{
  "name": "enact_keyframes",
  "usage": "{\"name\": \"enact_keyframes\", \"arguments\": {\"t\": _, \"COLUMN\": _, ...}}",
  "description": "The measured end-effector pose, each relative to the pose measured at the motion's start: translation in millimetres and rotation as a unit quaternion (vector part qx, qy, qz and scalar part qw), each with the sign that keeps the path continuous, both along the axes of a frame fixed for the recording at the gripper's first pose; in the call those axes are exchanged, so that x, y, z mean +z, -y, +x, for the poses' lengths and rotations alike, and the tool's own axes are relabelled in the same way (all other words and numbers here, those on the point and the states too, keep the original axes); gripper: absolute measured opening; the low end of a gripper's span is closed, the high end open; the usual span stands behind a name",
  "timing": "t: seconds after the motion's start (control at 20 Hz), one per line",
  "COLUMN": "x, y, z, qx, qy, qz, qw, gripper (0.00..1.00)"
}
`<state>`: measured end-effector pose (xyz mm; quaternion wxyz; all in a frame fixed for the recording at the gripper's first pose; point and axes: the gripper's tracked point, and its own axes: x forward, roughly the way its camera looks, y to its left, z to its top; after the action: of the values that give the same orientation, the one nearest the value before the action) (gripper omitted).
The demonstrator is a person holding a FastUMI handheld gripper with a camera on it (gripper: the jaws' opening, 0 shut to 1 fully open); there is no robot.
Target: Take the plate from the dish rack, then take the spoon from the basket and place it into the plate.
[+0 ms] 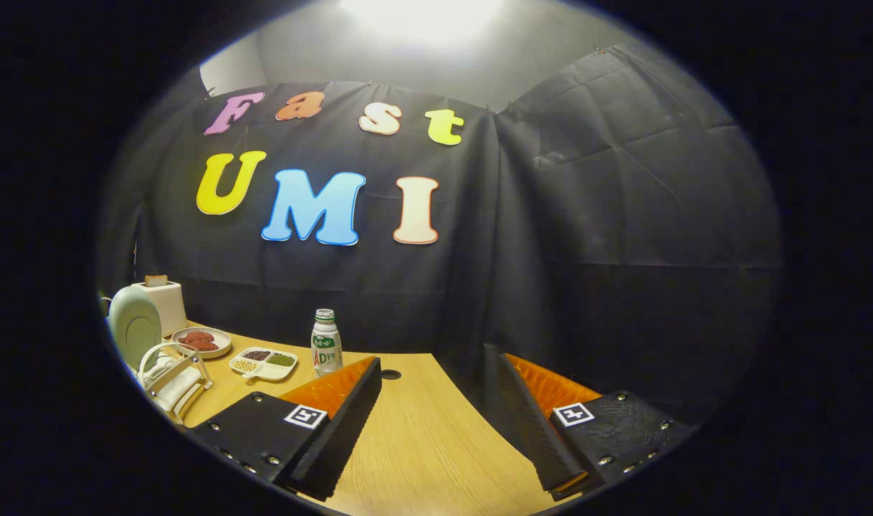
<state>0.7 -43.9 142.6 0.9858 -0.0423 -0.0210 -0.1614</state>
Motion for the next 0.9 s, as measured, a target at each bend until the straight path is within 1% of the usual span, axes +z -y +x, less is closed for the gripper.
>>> {"name": "enact_keyframes", "arguments": {"t": 0.15, "x": 16.4, "y": -28.5, "z": -25.8, "qx": -0.007, "qy": -0.015, "qz": 0.004, "qw": 1.000, "gripper": 0.99}}
{"name": "enact_keyframes", "arguments": {"t": 0.3, "x": 36.5, "y": -71.6, "z": -39.7, "qx": 0.005, "qy": -0.019, "qz": 0.009, "qw": 1.000, "gripper": 0.99}}
{"name": "enact_keyframes", "arguments": {"t": 0.6, "x": 67.8, "y": -174.4, "z": -38.2, "qx": 0.065, "qy": -0.015, "qz": 0.021, "qw": 0.998, "gripper": 0.99}}
{"name": "enact_keyframes", "arguments": {"t": 0.9, "x": 80.0, "y": -269.0, "z": -29.4, "qx": 0.140, "qy": -0.023, "qz": 0.031, "qw": 0.989, "gripper": 0.99}}
